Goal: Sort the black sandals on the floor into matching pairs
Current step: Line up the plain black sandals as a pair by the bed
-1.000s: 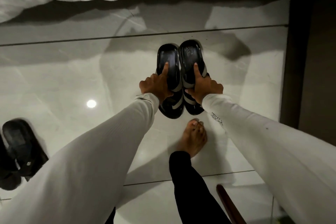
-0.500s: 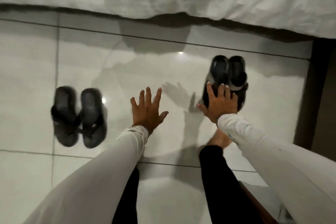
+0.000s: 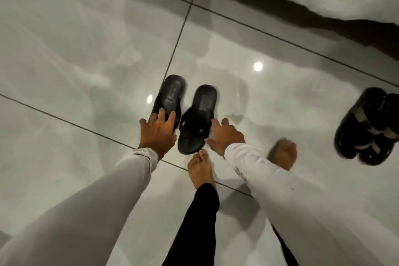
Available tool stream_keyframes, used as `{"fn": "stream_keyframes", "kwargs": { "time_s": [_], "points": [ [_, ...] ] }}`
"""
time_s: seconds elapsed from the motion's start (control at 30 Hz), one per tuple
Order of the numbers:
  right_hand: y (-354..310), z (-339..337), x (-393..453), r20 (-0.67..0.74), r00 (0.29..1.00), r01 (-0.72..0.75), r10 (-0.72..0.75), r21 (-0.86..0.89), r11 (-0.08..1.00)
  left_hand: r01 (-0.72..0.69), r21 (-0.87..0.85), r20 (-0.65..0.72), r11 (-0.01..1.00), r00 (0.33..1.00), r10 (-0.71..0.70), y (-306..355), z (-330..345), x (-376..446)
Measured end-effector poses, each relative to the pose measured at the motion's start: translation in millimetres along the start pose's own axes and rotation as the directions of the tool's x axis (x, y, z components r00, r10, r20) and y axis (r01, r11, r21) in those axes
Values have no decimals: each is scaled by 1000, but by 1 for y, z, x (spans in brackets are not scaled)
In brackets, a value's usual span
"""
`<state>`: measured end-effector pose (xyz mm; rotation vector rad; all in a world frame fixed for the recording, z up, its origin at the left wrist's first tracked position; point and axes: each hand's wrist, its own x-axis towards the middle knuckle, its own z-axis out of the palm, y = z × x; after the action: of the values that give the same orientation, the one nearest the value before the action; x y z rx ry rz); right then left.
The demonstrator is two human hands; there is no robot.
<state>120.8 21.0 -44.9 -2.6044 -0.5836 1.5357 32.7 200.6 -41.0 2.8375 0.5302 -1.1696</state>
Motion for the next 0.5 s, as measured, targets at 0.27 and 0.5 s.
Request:
{"fn": "stream_keyframes", "kwargs": {
  "time_s": [0.27, 0.5],
  "points": [
    [-30, 69, 79, -110, 977, 142, -181, -293, 946, -25, -24, 84, 999, 996, 27, -22, 35, 71],
    [-22, 99, 100, -207, 961, 110, -181, -315, 943, -12, -95, 112, 995, 993, 23, -15, 65, 96]
  ]
}}
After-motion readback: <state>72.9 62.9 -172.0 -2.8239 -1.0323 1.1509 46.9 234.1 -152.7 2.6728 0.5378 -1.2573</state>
